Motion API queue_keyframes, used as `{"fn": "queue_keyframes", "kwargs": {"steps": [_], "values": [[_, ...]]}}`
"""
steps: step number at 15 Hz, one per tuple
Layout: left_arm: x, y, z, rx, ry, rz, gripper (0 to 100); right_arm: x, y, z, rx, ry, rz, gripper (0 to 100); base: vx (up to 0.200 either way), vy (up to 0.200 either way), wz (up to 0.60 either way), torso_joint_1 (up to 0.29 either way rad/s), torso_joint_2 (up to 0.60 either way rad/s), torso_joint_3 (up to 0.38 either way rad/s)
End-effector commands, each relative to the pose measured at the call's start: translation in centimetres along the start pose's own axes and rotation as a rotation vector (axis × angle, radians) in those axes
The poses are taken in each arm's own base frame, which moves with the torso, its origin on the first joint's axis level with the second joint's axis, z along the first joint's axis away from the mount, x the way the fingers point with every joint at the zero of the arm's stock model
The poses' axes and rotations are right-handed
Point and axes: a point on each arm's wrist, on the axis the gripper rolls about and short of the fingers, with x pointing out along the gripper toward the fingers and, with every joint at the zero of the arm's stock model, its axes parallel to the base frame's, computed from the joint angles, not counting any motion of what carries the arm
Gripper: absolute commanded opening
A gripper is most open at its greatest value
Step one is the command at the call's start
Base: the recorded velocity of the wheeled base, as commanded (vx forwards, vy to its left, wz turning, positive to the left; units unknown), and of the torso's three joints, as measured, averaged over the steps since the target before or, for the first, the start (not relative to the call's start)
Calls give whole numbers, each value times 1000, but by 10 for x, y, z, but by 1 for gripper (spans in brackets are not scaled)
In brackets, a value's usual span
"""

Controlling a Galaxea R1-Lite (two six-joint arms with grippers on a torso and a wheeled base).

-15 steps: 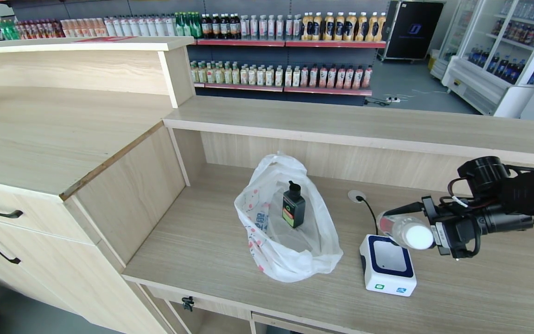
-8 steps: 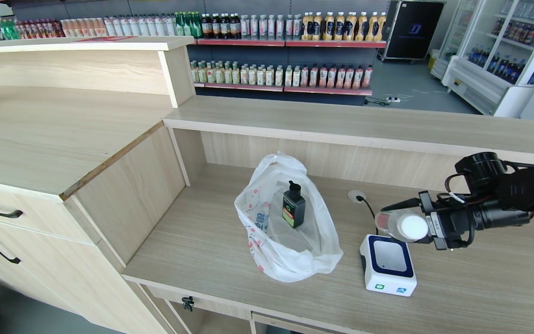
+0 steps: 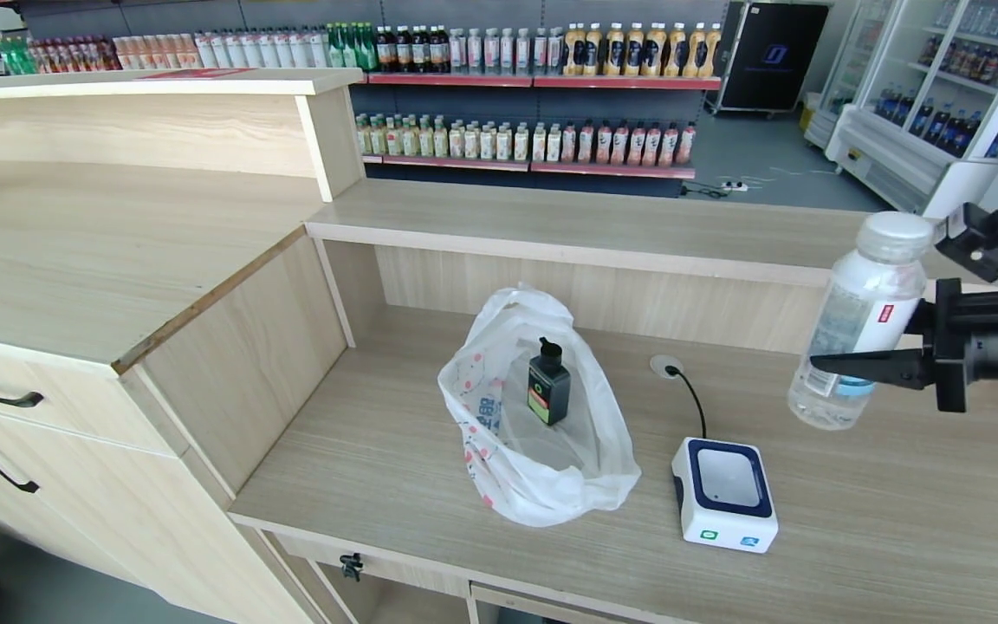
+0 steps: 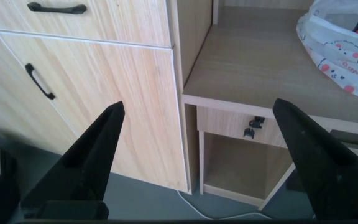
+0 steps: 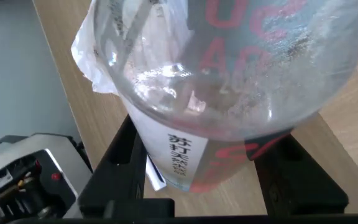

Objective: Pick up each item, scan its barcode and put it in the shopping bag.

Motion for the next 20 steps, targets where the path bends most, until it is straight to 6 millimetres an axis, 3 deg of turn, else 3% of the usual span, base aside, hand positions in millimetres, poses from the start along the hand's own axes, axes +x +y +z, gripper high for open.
{"fn": "queue_keyframes", "kwargs": {"steps": [1, 4, 6, 7, 9, 12, 14, 20], "values": [[0, 0, 0, 0, 0, 1, 100, -52, 9, 16, 87, -16, -207, 0, 0, 0, 0, 0, 0, 0], [0, 0, 0, 0, 0, 1, 100, -71, 2, 11, 227, 0, -333, 0, 0, 0, 0, 0, 0, 0], [0, 0, 0, 0, 0, 1, 100, -75, 3, 13, 309, 29, -423, 0, 0, 0, 0, 0, 0, 0], [0, 0, 0, 0, 0, 1, 100, -77, 14, 23, 396, 51, -554, 0, 0, 0, 0, 0, 0, 0], [0, 0, 0, 0, 0, 1, 100, -71, 26, 37, 360, 46, -591, 0, 0, 0, 0, 0, 0, 0], [0, 0, 0, 0, 0, 1, 100, -64, 33, 41, 332, 92, -692, 0, 0, 0, 0, 0, 0, 0], [0, 0, 0, 0, 1, 1, 100, -55, 41, 40, 319, 107, -677, 0, 0, 0, 0, 0, 0, 0], [0, 0, 0, 0, 0, 1, 100, -37, 54, 49, 272, 41, -584, 0, 0, 0, 600, 3, 2, 4]]}}
